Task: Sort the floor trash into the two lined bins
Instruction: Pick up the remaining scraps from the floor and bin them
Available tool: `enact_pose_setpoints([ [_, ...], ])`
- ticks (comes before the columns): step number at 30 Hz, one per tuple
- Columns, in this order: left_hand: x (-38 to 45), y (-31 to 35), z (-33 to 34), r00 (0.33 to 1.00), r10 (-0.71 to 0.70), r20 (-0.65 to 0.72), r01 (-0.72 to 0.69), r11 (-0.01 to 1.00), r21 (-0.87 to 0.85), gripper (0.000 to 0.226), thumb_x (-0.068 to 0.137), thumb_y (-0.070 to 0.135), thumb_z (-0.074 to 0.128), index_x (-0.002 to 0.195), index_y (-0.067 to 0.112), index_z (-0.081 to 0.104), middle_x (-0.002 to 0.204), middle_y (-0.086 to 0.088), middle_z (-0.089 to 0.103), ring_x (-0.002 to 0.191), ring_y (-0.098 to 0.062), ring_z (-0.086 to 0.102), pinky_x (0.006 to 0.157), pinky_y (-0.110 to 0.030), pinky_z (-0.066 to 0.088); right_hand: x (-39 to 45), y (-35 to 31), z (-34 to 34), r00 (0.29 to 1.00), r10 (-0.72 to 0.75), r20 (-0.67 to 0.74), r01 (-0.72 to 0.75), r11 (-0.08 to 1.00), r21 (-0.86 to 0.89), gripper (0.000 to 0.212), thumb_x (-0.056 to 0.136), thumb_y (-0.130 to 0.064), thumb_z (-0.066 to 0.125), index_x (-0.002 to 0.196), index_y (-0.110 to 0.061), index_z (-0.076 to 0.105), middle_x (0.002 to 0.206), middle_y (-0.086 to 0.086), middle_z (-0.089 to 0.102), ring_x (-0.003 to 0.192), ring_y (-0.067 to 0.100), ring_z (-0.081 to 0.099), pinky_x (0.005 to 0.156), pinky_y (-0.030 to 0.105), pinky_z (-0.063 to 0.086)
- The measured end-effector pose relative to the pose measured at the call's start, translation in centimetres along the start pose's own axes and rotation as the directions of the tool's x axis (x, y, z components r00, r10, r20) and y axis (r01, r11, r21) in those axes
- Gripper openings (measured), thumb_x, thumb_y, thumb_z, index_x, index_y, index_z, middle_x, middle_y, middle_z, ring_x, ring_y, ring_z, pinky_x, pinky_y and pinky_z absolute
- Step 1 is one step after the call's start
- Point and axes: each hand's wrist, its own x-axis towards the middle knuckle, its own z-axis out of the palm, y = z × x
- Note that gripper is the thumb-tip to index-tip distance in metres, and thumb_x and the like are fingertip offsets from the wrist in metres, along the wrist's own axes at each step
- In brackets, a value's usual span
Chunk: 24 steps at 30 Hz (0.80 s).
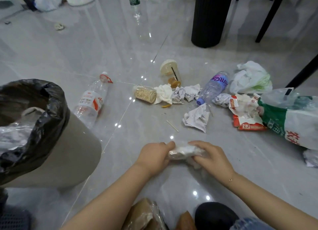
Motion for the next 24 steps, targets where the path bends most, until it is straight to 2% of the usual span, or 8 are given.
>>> enact_pose_setpoints([
  [3, -0.4, 0.3, -1.8, 0.989, -0.084, -0.118, 0.048, 0.958, -0.283, 0.013, 0.088, 0.026, 0.055, 0.099, 0.019, 0.058, 0.083, -0.006, 0.067, 0.083, -0.030, 0.062, 0.067, -0.037, 0.047, -0.3, -2.7, -0.6, 0.978, 0.027, -0.205, 0.018, 0.976, 0.218, 0.041, 0.077, -0.008, 0.075, 0.106, -0.036, 0.062, 0.109, -0.016, 0.064, 0.102, 0.001, 0.060, 0.089, 0.020, 0.048],
  [5, -1.0, 0.5, -3.0, 0.975, -0.195, -0.109, 0.118, 0.864, -0.490, 0.004, 0.085, 0.019, 0.059, 0.087, 0.016, 0.061, 0.074, -0.004, 0.068, 0.074, -0.024, 0.067, 0.068, -0.036, 0.051, -0.2, -4.6, -0.7, 0.955, 0.007, -0.295, 0.080, 0.956, 0.283, 0.043, 0.077, -0.009, 0.075, 0.108, -0.032, 0.056, 0.106, -0.016, 0.059, 0.099, 0.004, 0.059, 0.084, 0.017, 0.047],
  [7, -1.5, 0.9, -4.2, 0.950, -0.311, 0.007, 0.222, 0.663, -0.714, 0.005, 0.083, 0.011, 0.061, 0.079, 0.013, 0.062, 0.071, -0.005, 0.069, 0.064, -0.019, 0.070, 0.063, -0.034, 0.055, -0.2, -6.2, -0.8, 0.936, -0.036, -0.350, 0.153, 0.937, 0.313, 0.044, 0.075, -0.005, 0.075, 0.105, -0.028, 0.052, 0.104, -0.015, 0.057, 0.098, 0.005, 0.058, 0.084, 0.016, 0.045],
  [10, -2.3, 1.2, -5.7, 0.890, -0.415, 0.188, 0.334, 0.316, -0.888, 0.009, 0.081, 0.000, 0.059, 0.074, 0.006, 0.062, 0.076, -0.018, 0.070, 0.057, -0.023, 0.068, 0.054, -0.032, 0.050, -0.6, -7.0, -0.4, 0.876, -0.246, -0.414, 0.316, 0.942, 0.109, 0.041, 0.071, -0.006, 0.073, 0.101, -0.023, 0.051, 0.113, -0.001, 0.051, 0.115, 0.009, 0.049, 0.097, 0.018, 0.038],
  [14, -4.1, 1.9, -7.0, 0.841, -0.490, 0.229, 0.241, -0.039, -0.970, 0.014, 0.086, -0.007, 0.054, 0.086, 0.000, 0.065, 0.077, -0.016, 0.071, 0.060, -0.022, 0.068, 0.056, -0.029, 0.056, -1.4, -8.9, 1.5, 0.841, -0.313, -0.441, 0.330, 0.943, -0.040, 0.040, 0.078, -0.026, 0.068, 0.117, -0.025, 0.057, 0.114, -0.006, 0.036, 0.115, 0.007, 0.041, 0.102, 0.014, 0.029],
  [18, -5.8, 3.2, -7.3, 0.846, -0.490, 0.212, 0.204, -0.071, -0.976, 0.009, 0.087, 0.005, 0.064, 0.095, 0.007, 0.059, 0.082, -0.006, 0.069, 0.066, -0.013, 0.069, 0.064, -0.032, 0.059, -1.3, -10.3, 2.1, 0.934, -0.243, -0.261, 0.275, 0.957, 0.094, 0.049, 0.082, -0.034, 0.060, 0.130, -0.025, 0.054, 0.112, -0.010, 0.044, 0.113, 0.008, 0.047, 0.097, 0.009, 0.031],
  [21, -7.2, 3.6, -7.0, 0.904, -0.349, 0.245, 0.236, -0.069, -0.969, 0.045, 0.077, 0.023, 0.078, 0.115, 0.011, 0.056, 0.098, -0.014, 0.071, 0.084, -0.020, 0.069, 0.083, -0.043, 0.055, -1.3, -11.8, 1.7, 0.980, -0.193, -0.043, 0.196, 0.921, 0.338, 0.045, 0.086, -0.039, 0.049, 0.128, -0.026, 0.057, 0.116, -0.011, 0.053, 0.117, 0.004, 0.050, 0.095, 0.007, 0.033],
  [24, -8.9, 3.5, -7.0, 0.921, -0.326, 0.213, 0.113, -0.299, -0.947, 0.050, 0.082, 0.033, 0.074, 0.126, 0.014, 0.059, 0.113, -0.008, 0.071, 0.106, -0.024, 0.068, 0.086, -0.036, 0.055, -1.5, -13.1, 1.8, 0.970, -0.233, 0.070, 0.171, 0.858, 0.485, 0.046, 0.091, -0.038, 0.037, 0.125, -0.018, 0.061, 0.121, -0.012, 0.059, 0.122, 0.006, 0.051, 0.100, 0.013, 0.036],
])
